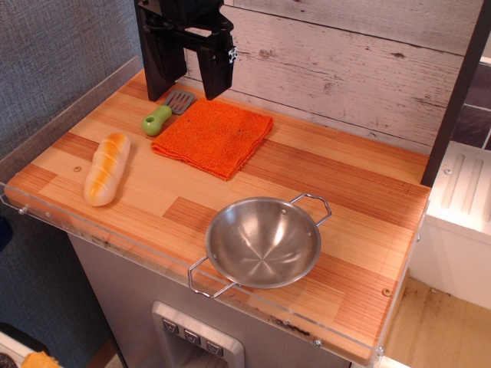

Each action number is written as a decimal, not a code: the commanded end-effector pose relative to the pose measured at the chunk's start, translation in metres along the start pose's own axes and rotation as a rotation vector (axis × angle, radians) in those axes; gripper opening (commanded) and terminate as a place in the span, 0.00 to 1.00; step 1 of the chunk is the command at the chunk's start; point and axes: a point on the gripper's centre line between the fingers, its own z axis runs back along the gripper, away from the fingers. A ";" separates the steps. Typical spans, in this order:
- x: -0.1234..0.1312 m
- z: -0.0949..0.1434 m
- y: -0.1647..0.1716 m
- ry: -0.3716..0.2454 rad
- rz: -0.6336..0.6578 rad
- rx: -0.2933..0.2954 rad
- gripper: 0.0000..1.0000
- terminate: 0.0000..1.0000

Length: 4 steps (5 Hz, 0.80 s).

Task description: Move green spatula directly above silver bowl.

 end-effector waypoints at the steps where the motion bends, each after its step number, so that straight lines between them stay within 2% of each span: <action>1: 0.000 0.000 0.000 0.000 0.000 0.000 1.00 0.00; 2: 0.000 0.000 0.033 -0.009 0.068 0.012 1.00 0.00; 3: 0.000 0.000 0.080 -0.008 0.184 0.045 1.00 0.00; 4: 0.002 -0.007 0.109 -0.008 0.247 0.063 1.00 0.00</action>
